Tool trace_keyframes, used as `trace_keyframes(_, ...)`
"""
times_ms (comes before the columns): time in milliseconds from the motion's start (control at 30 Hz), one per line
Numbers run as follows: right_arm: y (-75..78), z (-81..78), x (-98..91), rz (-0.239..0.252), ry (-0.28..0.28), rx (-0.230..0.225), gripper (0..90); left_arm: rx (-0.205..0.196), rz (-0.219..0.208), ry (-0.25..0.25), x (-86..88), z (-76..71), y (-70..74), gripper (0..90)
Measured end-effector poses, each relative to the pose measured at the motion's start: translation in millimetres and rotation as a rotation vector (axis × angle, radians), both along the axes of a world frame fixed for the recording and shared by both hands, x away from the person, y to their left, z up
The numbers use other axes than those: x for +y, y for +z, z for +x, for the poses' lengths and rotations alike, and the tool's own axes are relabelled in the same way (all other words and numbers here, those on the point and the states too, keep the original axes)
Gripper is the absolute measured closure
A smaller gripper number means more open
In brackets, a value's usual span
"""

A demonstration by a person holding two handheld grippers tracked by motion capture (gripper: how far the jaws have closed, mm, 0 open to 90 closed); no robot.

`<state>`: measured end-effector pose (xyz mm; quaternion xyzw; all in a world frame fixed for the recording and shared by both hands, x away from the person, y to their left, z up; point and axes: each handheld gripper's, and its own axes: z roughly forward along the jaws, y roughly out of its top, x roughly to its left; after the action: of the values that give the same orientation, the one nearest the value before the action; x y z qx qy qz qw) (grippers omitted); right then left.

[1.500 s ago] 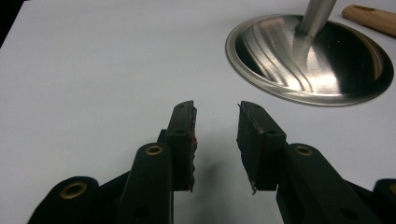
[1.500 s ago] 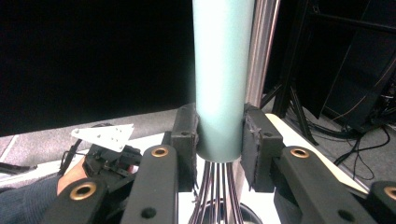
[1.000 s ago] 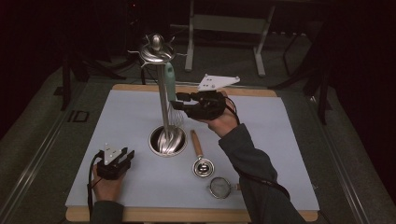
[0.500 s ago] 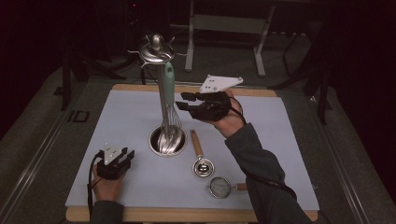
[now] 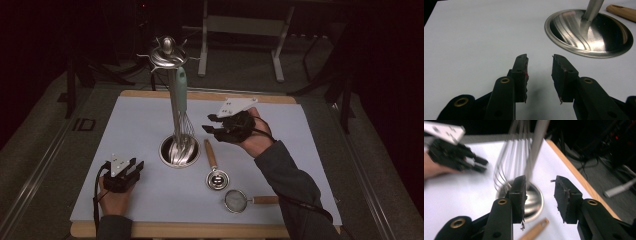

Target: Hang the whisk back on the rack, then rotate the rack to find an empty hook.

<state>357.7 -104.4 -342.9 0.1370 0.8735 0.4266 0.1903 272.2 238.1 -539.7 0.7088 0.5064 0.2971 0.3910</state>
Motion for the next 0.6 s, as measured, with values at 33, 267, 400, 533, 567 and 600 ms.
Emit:
trace_keyframes(33,0.0,0.0,0.0,0.0,0.0,0.0,61.0,-0.002,0.001,0.001,-0.1,-0.2,0.0,65.3)
trace_keyframes(267,-30.7,0.7,-21.3,-0.062,-0.068,0.029,58.7,-0.026,-0.027,0.011,1.9,-2.2,1.0,67.9)
trace_keyframes(400,-48.6,-1.8,-41.0,-0.082,-0.112,0.058,57.9,-0.08,-0.059,-0.003,-2.0,-10.7,13.0,70.4)
trace_keyframes(533,-61.6,-4.1,-58.1,-0.073,-0.162,0.098,57.8,-0.133,-0.082,-0.008,-5.7,-16.7,25.2,71.0)
trace_keyframes(567,-67.0,-5.6,-64.6,-0.062,-0.184,0.114,57.7,-0.146,-0.09,-0.009,-6.2,-18.7,29.6,71.0)
trace_keyframes(600,-71.6,-7.6,-69.1,-0.062,-0.201,0.118,57.4,-0.159,-0.104,-0.01,-6.4,-20.2,33.8,70.7)
